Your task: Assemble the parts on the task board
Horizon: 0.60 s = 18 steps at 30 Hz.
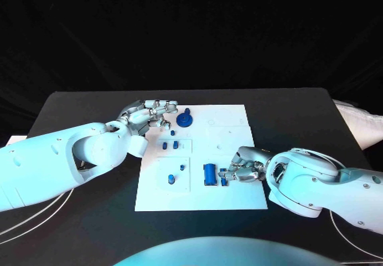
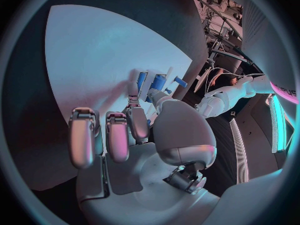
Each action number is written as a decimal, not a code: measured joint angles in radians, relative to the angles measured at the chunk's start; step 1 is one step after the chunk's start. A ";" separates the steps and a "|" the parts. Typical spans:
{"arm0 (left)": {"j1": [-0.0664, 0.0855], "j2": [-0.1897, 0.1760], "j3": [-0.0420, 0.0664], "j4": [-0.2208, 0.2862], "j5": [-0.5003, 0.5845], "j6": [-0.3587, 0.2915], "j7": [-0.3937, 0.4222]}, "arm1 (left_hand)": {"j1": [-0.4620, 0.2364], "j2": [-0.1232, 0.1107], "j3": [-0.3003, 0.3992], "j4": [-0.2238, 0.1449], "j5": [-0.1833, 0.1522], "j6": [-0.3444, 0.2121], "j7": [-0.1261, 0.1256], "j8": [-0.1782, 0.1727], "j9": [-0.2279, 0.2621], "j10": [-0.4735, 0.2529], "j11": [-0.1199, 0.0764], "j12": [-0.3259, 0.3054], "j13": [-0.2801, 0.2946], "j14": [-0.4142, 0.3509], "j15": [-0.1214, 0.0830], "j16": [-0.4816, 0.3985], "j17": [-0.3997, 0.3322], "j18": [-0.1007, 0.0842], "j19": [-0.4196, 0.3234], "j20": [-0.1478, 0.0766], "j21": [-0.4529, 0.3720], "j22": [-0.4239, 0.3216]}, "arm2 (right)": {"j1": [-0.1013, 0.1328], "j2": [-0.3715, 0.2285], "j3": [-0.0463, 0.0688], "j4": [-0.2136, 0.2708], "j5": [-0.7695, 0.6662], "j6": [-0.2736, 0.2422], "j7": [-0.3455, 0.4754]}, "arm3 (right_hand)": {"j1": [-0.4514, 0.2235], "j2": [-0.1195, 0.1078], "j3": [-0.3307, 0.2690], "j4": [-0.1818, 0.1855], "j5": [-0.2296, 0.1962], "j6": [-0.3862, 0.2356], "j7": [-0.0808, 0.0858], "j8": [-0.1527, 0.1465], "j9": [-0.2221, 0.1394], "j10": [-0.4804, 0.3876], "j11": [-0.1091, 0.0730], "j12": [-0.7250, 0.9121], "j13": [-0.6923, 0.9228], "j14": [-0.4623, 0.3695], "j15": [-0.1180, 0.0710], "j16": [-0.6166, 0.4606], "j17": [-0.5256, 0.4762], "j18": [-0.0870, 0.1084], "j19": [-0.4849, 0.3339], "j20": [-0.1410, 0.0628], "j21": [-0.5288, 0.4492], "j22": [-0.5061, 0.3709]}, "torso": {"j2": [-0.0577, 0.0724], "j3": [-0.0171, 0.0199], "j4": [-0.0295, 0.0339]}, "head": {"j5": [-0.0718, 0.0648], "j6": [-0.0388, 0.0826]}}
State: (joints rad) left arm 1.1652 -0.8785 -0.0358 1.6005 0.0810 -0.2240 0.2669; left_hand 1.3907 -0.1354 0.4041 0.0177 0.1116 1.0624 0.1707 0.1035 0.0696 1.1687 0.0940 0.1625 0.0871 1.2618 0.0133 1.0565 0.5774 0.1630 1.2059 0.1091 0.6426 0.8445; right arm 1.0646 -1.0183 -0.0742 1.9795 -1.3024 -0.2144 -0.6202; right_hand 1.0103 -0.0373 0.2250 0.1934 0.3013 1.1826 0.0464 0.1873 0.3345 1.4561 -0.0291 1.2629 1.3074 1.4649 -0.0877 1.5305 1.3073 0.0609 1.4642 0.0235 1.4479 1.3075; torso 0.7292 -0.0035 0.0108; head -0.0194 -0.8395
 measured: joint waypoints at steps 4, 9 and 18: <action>0.000 0.000 0.000 0.000 0.000 0.001 -0.001 | 0.000 0.000 0.000 0.000 0.000 0.000 0.000 0.000 0.000 0.000 0.000 0.000 0.000 0.000 0.000 0.000 0.000 0.000 0.000 0.000 0.000 0.000 | 0.000 -0.007 0.000 0.005 -0.002 -0.001 0.001 | -0.015 -0.005 -0.038 0.012 0.001 0.000 0.000 0.000 0.004 0.002 -0.002 0.001 0.000 0.000 0.000 0.004 0.000 0.000 0.004 -0.004 0.000 0.000 | 0.000 0.0001 0.0000 | 0.000 0.000; 0.000 0.000 0.000 -0.001 -0.001 0.001 -0.002 | 0.000 0.000 0.000 0.000 0.000 0.000 0.000 0.000 0.000 0.000 0.000 0.000 0.000 0.000 0.000 0.000 0.000 0.000 0.000 0.000 0.000 0.000 | 0.000 -0.018 0.000 0.006 -0.005 -0.002 0.002 | -0.015 -0.005 -0.067 0.009 -0.019 0.000 0.000 0.005 0.007 0.003 -0.003 0.001 0.000 0.000 0.000 0.004 0.001 0.000 0.004 -0.004 0.000 0.000 | 0.000 0.0001 -0.0001 | 0.002 0.000; 0.000 0.000 0.000 -0.002 -0.001 0.002 -0.003 | 0.000 0.000 0.000 0.000 0.000 0.000 0.000 0.000 0.000 0.000 0.000 0.000 0.000 0.000 0.000 0.000 0.000 0.000 0.000 0.000 0.000 0.000 | 0.000 -0.028 0.000 0.004 -0.009 -0.009 0.008 | 0.081 -0.020 -0.121 -0.043 -0.092 -0.014 0.005 0.004 0.011 -0.001 0.000 -0.027 0.001 0.000 0.000 0.001 0.001 0.000 0.004 -0.004 -0.001 0.000 | 0.000 0.0003 -0.0003 | 0.000 0.001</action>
State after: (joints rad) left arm 1.1652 -0.8784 -0.0359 1.5989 0.0801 -0.2220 0.2636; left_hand 1.3907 -0.1354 0.4041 0.0177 0.1116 1.0624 0.1707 0.1035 0.0696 1.1688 0.0940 0.1625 0.0870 1.2618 0.0133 1.0565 0.5775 0.1630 1.2059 0.1091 0.6426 0.8445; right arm 1.0642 -1.0466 -0.0743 1.9834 -1.3114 -0.2232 -0.6121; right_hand 1.0914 -0.0577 0.1042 0.1502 0.2094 1.1688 0.0513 0.1916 0.3455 1.4554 -0.0288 1.2359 1.3080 1.4648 -0.0877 1.5317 1.3080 0.0609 1.4679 0.0199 1.4466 1.3073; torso 0.7289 -0.0032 0.0105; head -0.0197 -0.8384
